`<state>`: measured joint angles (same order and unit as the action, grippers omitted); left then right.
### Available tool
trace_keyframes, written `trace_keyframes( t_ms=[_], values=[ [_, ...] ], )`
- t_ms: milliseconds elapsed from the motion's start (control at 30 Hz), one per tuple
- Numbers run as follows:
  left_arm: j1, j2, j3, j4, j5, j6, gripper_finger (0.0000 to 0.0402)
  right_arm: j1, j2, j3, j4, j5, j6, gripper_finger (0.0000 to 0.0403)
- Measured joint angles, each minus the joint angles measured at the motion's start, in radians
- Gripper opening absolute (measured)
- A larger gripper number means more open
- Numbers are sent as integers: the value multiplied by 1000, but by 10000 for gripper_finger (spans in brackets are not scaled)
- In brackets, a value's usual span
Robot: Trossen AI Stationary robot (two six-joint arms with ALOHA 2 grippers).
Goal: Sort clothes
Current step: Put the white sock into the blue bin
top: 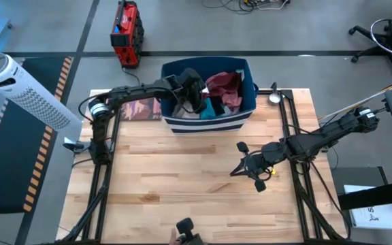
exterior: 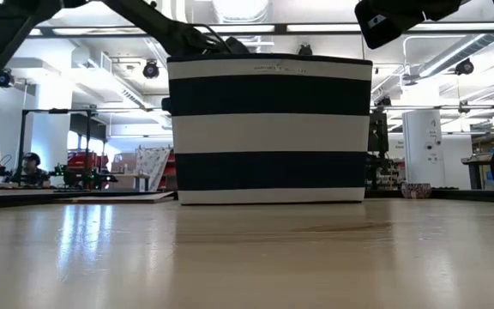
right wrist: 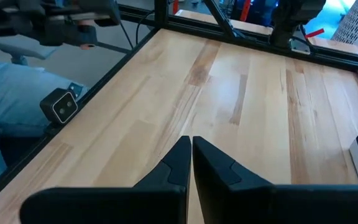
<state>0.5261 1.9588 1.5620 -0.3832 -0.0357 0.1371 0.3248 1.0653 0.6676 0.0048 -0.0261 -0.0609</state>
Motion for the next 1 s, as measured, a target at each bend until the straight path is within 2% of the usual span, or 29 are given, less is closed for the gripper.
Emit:
trace_keyframes(
  t_ms=[567,733,1000],
  values=[
    [5,-3,1,-14,45,-16,7,0,0,0,0,0,19,2],
    [5,-29,13,-24,46,-12,46,0,0,0,0,0,25,2],
    [-3,-117,13,-19,52,-12,140,0,0,0,0,0,10,2]
  ],
)
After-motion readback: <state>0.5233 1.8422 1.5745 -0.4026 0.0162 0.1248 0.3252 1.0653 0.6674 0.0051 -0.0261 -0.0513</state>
